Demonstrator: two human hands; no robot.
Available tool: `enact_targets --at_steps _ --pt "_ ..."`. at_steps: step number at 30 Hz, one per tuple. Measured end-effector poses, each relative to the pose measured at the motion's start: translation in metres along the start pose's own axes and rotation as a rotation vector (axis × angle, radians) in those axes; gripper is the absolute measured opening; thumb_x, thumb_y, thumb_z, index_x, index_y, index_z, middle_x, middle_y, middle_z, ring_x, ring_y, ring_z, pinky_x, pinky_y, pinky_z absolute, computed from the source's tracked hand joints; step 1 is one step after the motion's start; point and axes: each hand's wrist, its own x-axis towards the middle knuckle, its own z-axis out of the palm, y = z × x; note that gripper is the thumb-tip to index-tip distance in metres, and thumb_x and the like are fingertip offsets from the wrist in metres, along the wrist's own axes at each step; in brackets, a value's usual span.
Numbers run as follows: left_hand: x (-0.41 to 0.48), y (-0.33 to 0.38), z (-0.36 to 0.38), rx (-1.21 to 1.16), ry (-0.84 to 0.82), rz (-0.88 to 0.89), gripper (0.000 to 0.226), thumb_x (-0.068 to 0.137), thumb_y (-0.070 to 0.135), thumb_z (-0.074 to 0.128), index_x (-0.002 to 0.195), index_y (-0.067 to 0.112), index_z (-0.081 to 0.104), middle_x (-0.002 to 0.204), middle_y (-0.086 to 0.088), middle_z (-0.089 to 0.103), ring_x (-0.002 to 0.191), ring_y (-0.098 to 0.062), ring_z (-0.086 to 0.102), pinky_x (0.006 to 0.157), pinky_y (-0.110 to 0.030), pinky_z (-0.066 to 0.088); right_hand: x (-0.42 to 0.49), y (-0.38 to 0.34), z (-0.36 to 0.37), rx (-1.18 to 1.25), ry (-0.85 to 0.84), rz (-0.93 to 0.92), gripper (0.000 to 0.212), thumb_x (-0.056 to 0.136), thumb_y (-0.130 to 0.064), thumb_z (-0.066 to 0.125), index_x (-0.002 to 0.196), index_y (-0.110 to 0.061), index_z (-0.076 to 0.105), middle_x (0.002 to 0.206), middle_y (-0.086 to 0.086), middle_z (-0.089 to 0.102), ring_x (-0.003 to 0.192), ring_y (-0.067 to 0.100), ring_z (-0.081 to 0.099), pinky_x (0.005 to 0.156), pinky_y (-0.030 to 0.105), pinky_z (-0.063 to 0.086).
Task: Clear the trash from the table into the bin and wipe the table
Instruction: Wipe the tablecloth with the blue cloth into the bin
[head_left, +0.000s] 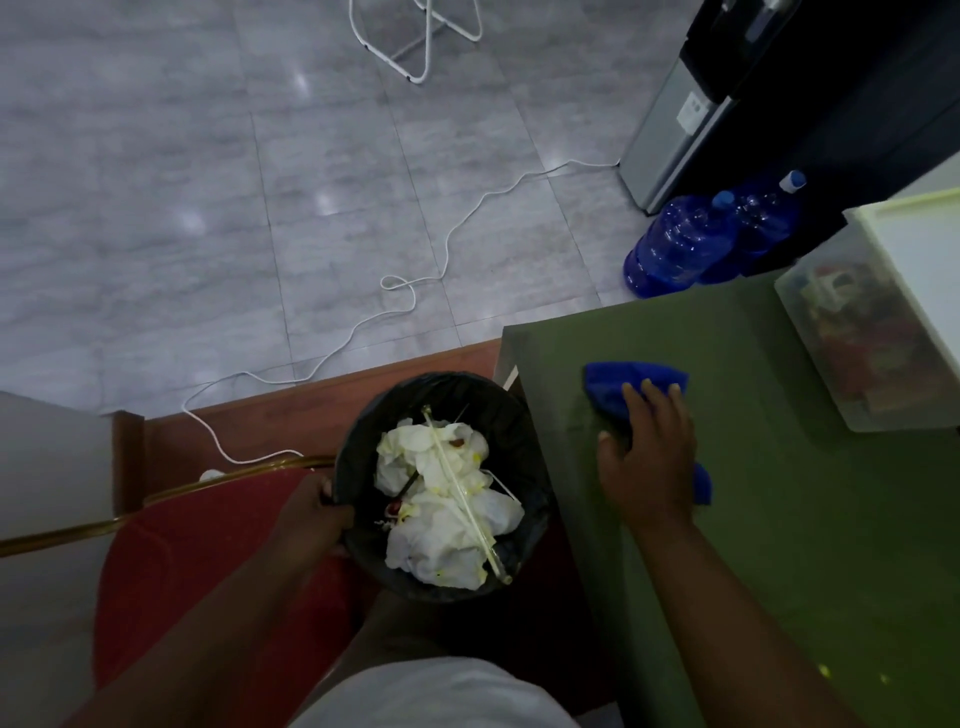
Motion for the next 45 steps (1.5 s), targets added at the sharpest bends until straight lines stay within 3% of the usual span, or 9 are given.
enact_targets --at_steps 6,10,13,16,19,24,33,36,45 --pt "0.013 -0.005 -0.038 0.003 0.031 -0.015 0.015 0.074 -0.017 0.055 0.083 -0.006 0.06 0.074 -0.029 0.064 0.056 -0.032 0.066 0.043 -0.031 0.049 -0.016 -0.07 0.027 0.294 -0.298 -0.103 0.045 0.09 -0.018 0.061 0.133 -0.011 0.052 0.134 0.006 0.054 0.123 0.021 0.049 0.1 0.02 0.031" --pt "0.025 -0.006 -0.067 0.007 0.13 -0.035 0.023 0.073 -0.015 0.059 0.083 0.005 0.054 0.071 -0.016 0.061 0.055 -0.023 0.061 0.044 -0.03 0.047 -0.005 -0.092 0.063 0.333 -0.574 0.134 0.066 0.095 -0.036 0.056 0.148 -0.008 0.03 0.154 0.01 0.032 0.141 0.023 0.03 0.11 0.026 0.023" --pt "0.042 -0.005 -0.081 0.008 0.159 -0.039 0.024 0.072 -0.012 0.061 0.08 0.011 0.055 0.068 -0.01 0.065 0.055 -0.019 0.064 0.044 -0.03 0.05 0.011 -0.1 0.087 0.444 -0.686 0.307 0.057 0.095 -0.043 0.052 0.144 -0.018 0.04 0.144 0.004 0.047 0.133 0.024 0.044 0.105 0.032 0.036" --pt "0.071 0.0 -0.085 -0.036 0.162 -0.043 0.028 0.069 -0.003 0.065 0.089 0.013 0.054 0.087 -0.016 0.065 0.074 -0.031 0.066 0.058 -0.044 0.055 0.025 -0.106 0.115 0.579 -0.69 0.388 0.039 0.093 -0.044 0.054 0.13 -0.032 0.054 0.115 -0.016 0.058 0.109 0.009 0.055 0.088 0.028 0.042" --pt "0.106 0.006 -0.078 0.019 0.147 -0.006 0.028 0.075 -0.001 0.063 0.098 0.013 0.058 0.096 -0.02 0.065 0.087 -0.037 0.064 0.076 -0.056 0.055 0.039 -0.108 0.142 0.7 -0.688 0.478 0.035 0.092 -0.041 0.058 0.126 -0.034 0.056 0.116 -0.015 0.062 0.107 0.01 0.059 0.09 0.035 0.049" --pt "0.176 0.016 -0.064 0.117 0.039 0.06 0.039 0.083 0.0 0.057 0.12 0.009 0.057 0.109 -0.015 0.065 0.098 -0.031 0.063 0.087 -0.05 0.053 0.072 -0.103 0.204 0.85 -0.677 0.673 0.018 0.094 -0.033 0.059 0.111 -0.038 0.059 0.104 -0.022 0.06 0.093 0.001 0.059 0.075 0.027 0.049" --pt "0.312 0.009 -0.029 -0.105 -0.083 -0.112 0.022 0.079 -0.002 0.054 0.089 0.014 0.065 0.091 -0.015 0.067 0.085 -0.031 0.063 0.076 -0.042 0.054 0.125 -0.075 0.355 0.798 -0.63 0.918 0.022 0.093 -0.039 0.058 0.113 -0.03 0.058 0.101 -0.007 0.056 0.081 0.011 0.053 0.075 0.036 0.042" --pt "0.343 0.001 -0.012 -0.172 -0.086 -0.185 0.025 0.082 -0.005 0.052 0.079 0.018 0.06 0.081 -0.006 0.062 0.073 -0.021 0.059 0.061 -0.029 0.051 0.134 -0.063 0.394 0.765 -0.631 1.0 0.022 0.091 -0.042 0.06 0.107 -0.031 0.051 0.095 -0.007 0.051 0.08 0.016 0.05 0.08 0.041 0.042" --pt "0.411 -0.041 0.013 -0.16 -0.08 -0.373 0.045 0.085 -0.001 0.052 0.129 0.007 0.046 0.124 -0.019 0.053 0.112 -0.036 0.053 0.092 -0.046 0.046 0.149 -0.026 0.47 0.787 -0.742 1.039 0.011 0.092 -0.037 0.06 0.101 -0.03 0.06 0.101 -0.009 0.057 0.089 0.015 0.054 0.085 0.044 0.046"
